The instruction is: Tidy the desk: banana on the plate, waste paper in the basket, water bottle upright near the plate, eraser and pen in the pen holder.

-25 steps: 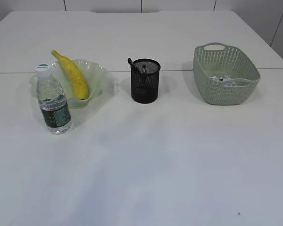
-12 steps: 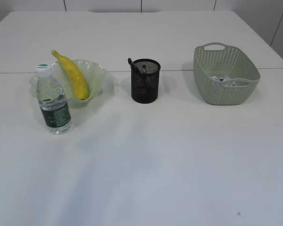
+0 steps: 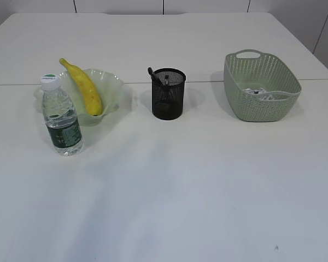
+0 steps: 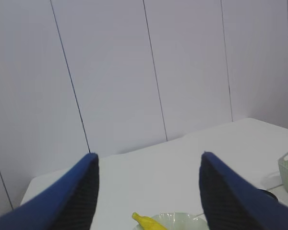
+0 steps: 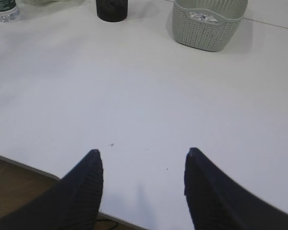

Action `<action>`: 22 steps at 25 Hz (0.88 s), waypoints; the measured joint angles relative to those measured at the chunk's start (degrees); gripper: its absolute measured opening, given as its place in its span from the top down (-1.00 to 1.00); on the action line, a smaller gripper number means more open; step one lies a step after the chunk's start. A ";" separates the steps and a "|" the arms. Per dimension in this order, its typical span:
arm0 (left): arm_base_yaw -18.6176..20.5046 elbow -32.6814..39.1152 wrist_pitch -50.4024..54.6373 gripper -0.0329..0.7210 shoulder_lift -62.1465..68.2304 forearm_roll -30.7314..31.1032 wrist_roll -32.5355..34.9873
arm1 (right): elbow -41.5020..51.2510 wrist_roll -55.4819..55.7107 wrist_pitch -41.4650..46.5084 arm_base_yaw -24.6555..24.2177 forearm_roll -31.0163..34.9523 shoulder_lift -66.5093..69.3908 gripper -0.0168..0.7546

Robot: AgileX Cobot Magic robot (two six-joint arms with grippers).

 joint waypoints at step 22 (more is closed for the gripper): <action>0.00 0.98 -0.29 -0.32 -0.50 -3.34 0.00 | 0.00 0.00 0.00 -5.42 -0.64 0.00 -0.10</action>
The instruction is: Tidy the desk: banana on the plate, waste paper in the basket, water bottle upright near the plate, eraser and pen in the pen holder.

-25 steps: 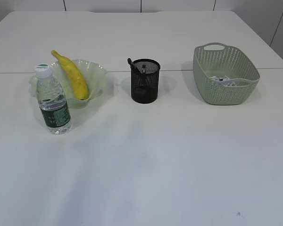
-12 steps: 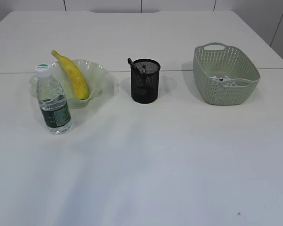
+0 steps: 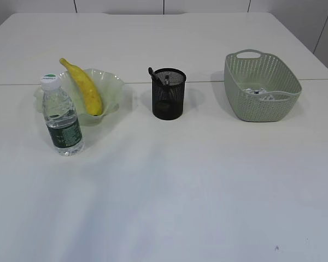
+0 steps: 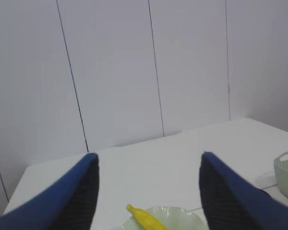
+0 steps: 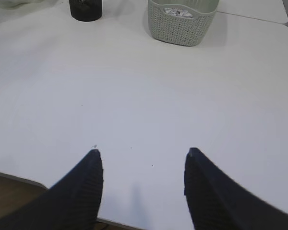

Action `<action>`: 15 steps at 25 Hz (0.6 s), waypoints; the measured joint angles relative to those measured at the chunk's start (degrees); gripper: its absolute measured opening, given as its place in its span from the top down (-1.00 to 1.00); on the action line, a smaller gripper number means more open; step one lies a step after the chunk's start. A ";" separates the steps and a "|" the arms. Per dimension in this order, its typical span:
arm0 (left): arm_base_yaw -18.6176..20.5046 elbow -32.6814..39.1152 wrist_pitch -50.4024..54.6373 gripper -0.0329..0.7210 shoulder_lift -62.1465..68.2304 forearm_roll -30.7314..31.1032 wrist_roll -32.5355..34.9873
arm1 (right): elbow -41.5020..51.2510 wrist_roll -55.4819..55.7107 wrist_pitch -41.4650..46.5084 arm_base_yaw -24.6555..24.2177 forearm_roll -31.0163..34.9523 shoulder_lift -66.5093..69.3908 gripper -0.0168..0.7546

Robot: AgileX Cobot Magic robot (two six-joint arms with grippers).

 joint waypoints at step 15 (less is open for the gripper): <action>0.00 0.00 -1.15 -0.32 0.00 -2.76 0.00 | 0.00 0.00 0.00 0.00 0.00 0.00 -0.10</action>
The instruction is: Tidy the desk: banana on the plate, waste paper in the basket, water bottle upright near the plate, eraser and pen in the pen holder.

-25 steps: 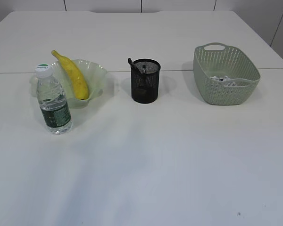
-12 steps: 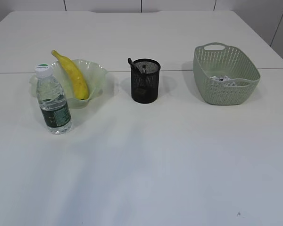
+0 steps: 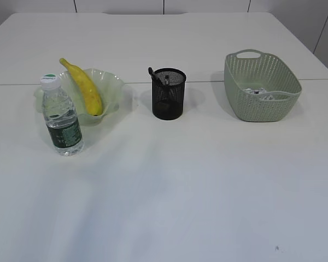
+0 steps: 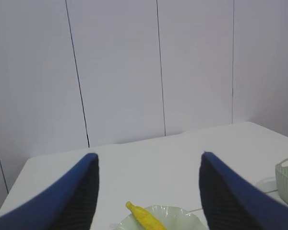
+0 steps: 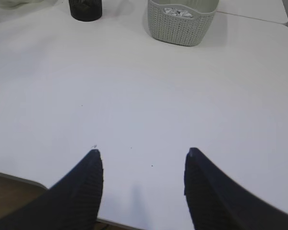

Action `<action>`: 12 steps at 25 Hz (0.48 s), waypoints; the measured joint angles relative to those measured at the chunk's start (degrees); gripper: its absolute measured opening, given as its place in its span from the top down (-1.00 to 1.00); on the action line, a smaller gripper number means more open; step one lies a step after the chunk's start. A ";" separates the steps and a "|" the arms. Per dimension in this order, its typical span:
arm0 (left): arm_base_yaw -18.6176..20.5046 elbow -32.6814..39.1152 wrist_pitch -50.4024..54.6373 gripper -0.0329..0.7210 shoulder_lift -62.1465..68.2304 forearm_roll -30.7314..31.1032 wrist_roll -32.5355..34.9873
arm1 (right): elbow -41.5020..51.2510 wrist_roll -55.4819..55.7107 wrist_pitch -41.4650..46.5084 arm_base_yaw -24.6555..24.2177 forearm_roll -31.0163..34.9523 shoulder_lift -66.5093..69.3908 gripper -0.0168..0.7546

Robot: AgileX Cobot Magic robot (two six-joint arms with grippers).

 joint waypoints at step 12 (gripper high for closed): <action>0.00 0.09 -0.88 -0.32 -1.17 0.00 0.00 | 0.00 0.00 0.00 0.00 0.00 0.00 -0.10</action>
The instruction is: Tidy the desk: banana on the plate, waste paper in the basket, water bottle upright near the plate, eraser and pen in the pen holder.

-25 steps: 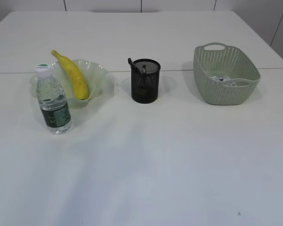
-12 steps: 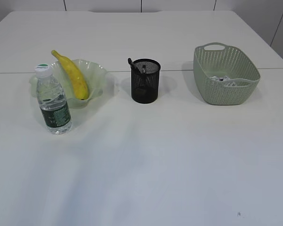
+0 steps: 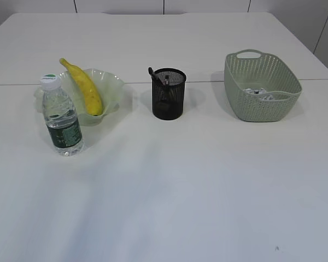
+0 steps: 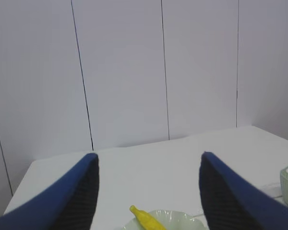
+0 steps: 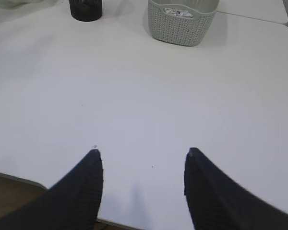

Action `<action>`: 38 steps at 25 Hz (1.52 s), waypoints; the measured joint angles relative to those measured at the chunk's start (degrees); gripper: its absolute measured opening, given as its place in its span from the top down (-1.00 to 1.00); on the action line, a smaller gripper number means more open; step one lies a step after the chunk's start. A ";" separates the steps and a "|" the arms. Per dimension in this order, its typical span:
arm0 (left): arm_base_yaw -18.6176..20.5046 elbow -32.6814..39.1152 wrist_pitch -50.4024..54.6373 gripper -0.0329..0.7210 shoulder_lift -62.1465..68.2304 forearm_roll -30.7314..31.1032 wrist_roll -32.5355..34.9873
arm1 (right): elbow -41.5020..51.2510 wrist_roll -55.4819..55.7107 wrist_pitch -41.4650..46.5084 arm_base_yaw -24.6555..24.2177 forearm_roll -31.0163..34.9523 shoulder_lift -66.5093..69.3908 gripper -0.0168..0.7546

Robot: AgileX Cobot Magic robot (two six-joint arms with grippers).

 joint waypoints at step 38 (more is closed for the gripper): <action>14.38 12.99 13.30 -0.32 -21.46 -6.99 0.00 | 0.03 0.00 0.10 0.00 0.00 0.00 -0.07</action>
